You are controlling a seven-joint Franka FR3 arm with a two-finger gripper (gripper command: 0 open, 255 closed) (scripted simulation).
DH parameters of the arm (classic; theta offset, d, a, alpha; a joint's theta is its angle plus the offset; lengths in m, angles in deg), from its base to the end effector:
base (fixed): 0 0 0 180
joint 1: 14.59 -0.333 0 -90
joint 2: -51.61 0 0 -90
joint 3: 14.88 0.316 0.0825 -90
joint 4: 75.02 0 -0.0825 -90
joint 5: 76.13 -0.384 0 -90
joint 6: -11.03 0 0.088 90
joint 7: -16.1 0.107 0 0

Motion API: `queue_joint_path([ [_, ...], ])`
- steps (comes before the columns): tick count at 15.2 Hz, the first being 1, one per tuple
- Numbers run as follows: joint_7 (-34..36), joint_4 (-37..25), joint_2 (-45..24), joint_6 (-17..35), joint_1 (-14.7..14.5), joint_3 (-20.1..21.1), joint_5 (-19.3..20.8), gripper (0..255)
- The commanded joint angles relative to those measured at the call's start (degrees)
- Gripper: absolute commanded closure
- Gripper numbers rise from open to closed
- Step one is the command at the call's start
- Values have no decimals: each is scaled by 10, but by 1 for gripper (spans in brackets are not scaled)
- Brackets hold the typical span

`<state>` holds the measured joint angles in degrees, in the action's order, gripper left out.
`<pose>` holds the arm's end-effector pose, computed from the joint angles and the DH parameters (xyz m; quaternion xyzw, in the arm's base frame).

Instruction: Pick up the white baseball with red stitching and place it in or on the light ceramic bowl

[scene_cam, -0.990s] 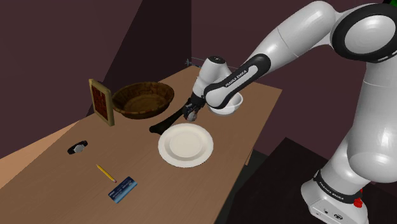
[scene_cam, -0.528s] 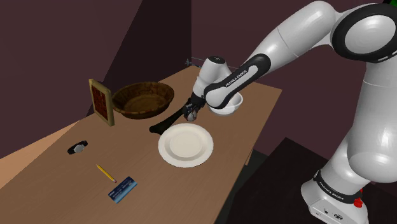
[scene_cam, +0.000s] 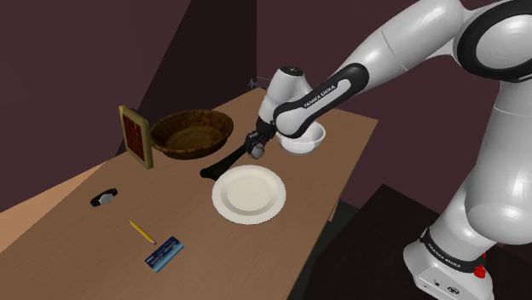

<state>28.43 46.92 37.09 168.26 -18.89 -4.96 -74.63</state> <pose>0.5857 0.1462 0.3301 -0.9829 -0.0206 -0.1743 0.0551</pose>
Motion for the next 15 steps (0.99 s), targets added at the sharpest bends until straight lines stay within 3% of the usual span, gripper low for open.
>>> queue_joint_path([
  [1,0,-4,10,-14,0,2,-2,255],
  [15,-11,-42,71,-112,6,8,-20,255],
])
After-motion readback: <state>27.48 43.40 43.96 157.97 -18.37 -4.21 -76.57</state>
